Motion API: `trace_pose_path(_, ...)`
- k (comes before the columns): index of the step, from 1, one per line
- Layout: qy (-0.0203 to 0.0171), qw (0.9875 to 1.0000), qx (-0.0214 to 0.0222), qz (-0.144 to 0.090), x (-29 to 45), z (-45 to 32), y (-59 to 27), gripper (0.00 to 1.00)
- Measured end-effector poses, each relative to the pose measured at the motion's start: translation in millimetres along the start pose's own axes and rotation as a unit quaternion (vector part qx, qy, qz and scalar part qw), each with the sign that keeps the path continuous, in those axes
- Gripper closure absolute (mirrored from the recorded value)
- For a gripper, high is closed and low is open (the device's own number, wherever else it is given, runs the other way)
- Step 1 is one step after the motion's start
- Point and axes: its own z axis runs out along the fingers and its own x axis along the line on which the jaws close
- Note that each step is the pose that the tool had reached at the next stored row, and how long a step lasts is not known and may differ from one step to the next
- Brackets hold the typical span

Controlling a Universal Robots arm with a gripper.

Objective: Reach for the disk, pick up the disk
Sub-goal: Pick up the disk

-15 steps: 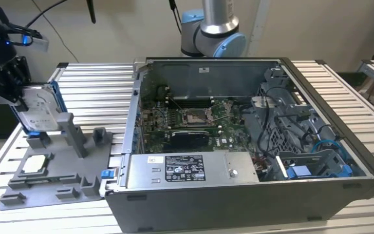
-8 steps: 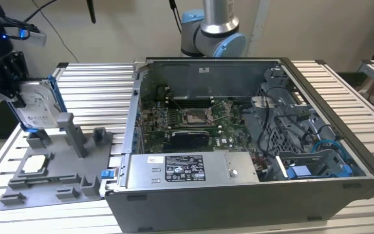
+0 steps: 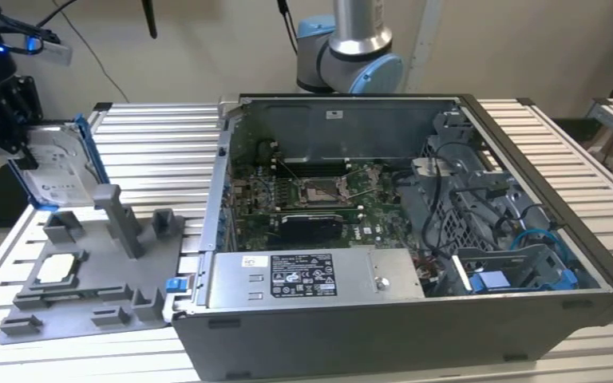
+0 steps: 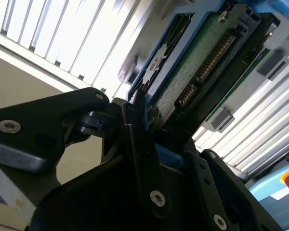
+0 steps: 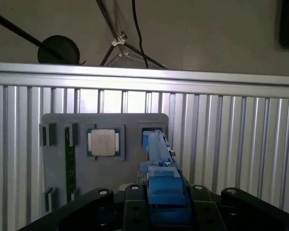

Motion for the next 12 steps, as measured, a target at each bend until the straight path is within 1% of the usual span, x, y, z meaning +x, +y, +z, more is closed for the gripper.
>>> trace_pose_path(12,0.0000,1.0000,0.0000,0.000,-0.2,-15.6,0.3,1.00)
